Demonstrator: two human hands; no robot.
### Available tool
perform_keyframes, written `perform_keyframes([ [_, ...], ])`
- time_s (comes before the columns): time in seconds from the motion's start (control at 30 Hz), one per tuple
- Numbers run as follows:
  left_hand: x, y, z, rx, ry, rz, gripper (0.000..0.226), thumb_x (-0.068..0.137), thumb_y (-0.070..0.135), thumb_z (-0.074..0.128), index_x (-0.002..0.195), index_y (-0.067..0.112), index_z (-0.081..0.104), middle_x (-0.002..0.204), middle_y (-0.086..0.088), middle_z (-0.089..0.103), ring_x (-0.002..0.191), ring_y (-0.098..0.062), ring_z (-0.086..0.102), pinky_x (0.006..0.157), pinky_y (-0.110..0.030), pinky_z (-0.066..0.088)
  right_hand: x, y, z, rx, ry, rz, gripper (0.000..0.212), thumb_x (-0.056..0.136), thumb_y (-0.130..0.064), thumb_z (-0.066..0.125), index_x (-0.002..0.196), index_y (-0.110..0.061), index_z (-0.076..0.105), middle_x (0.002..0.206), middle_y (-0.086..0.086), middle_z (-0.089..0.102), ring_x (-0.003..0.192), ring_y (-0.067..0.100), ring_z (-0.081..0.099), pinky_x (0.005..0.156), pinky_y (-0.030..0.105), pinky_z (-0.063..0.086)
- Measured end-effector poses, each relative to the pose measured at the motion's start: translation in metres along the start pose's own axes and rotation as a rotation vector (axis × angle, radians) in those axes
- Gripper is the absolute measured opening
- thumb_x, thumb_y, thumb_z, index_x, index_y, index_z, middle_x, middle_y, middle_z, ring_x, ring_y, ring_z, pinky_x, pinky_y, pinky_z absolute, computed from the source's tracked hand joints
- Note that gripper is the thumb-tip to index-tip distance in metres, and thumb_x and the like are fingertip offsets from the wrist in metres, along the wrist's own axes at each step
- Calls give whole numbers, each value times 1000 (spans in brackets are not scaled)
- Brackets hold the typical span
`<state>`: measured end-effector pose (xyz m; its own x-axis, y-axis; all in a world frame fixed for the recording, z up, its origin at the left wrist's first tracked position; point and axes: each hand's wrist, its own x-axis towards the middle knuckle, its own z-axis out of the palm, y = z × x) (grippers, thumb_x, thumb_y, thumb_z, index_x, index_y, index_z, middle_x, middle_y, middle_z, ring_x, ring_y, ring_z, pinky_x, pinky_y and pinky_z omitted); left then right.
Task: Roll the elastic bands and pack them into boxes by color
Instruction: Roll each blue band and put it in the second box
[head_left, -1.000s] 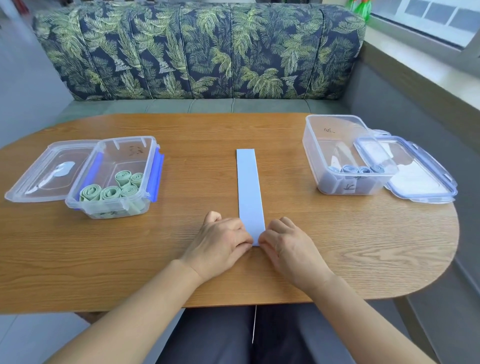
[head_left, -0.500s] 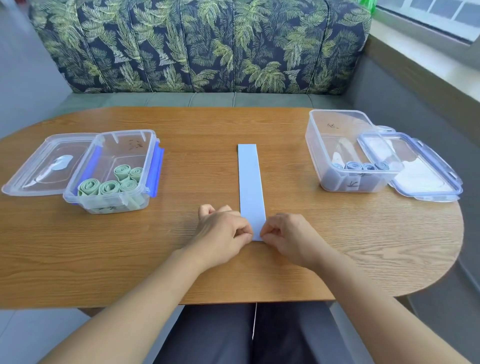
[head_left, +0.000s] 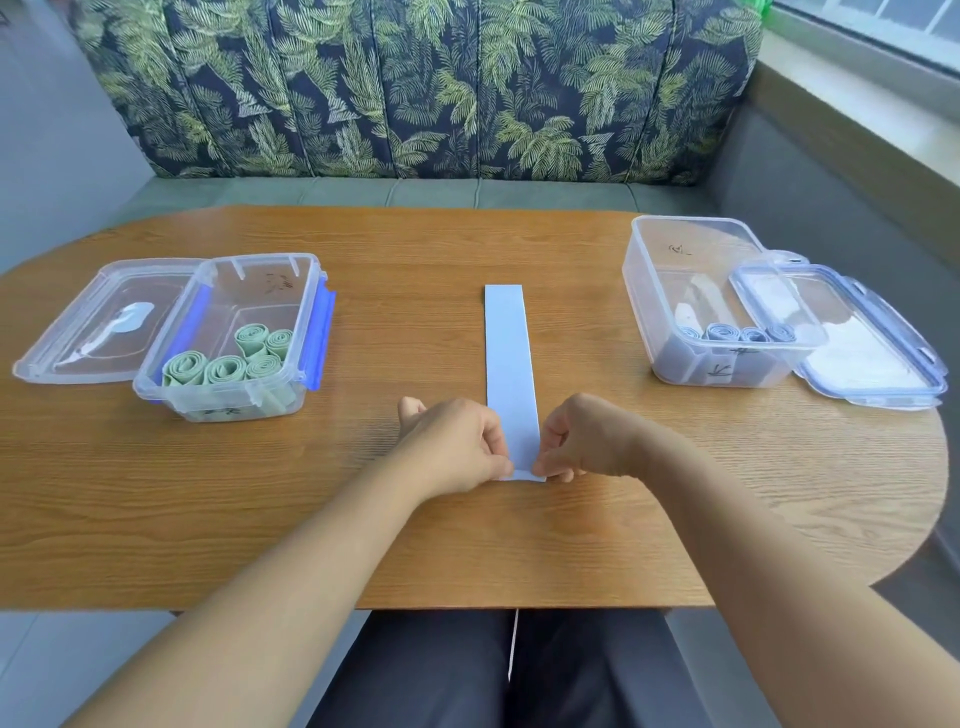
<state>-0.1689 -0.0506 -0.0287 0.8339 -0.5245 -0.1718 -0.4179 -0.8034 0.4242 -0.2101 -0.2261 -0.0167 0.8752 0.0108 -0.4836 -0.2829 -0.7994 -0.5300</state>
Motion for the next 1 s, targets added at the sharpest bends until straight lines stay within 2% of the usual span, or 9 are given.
perform_keyframes([
  [0.13,1,2,-4,80,5,42,18,82,44,70,80,27,68,77,15,64,102,-6,44,88,-35,24,1,0,0,6,-14,4,15,80,-22,77,72,-15,68,59,-8,66,59,8,57,67,28,48],
  [0.23,-3,3,-2,13,-27,156,5,89,28,64,87,28,68,74,16,55,85,1,38,97,-31,28,0,-1,-1,4,-32,7,13,81,-24,77,76,-15,69,63,-7,68,62,8,60,71,28,51],
  [0.37,-9,1,0,26,-13,282,17,94,21,57,94,30,71,87,13,60,77,0,44,97,-29,25,-1,-2,-2,8,-36,-4,13,82,-23,76,75,-15,69,63,-7,67,61,8,58,65,24,47],
  [0.47,-14,-4,2,28,16,351,19,96,20,56,101,27,73,100,12,67,86,3,50,94,-30,24,-5,1,1,36,4,-26,14,81,-22,76,74,-13,69,61,-7,66,58,7,56,60,23,44],
  [0.53,-16,-8,4,45,34,397,20,96,23,56,104,28,74,102,12,68,94,0,53,93,-31,22,-11,5,7,110,93,-53,15,81,-19,74,70,-14,67,61,-6,65,58,9,54,59,24,44],
  [0.63,-18,-11,8,36,61,403,18,95,29,59,106,31,73,102,14,66,89,4,44,91,-28,19,-25,14,28,182,357,-124,20,82,-17,72,65,-23,62,62,-10,60,59,6,49,59,20,41],
  [0.77,-18,-12,11,37,96,417,17,93,32,62,106,34,73,101,16,65,92,2,45,86,-27,17,-36,20,64,-75,758,-414,6,81,-13,71,79,-19,73,76,-9,60,72,8,51,64,20,41],
  [0.87,-19,-13,12,14,109,409,16,92,31,64,104,35,74,97,17,64,87,5,41,82,-26,15,-31,24,78,-243,813,-556,19,88,-21,56,84,-16,74,81,-3,59,73,18,53,63,23,45],
  [1.0,-21,-16,15,-49,104,369,15,89,30,67,101,37,73,90,20,60,93,3,49,84,-27,16,-24,23,78,-282,848,-541,28,90,-21,49,77,-14,72,78,-1,59,68,21,53,60,27,47],
])
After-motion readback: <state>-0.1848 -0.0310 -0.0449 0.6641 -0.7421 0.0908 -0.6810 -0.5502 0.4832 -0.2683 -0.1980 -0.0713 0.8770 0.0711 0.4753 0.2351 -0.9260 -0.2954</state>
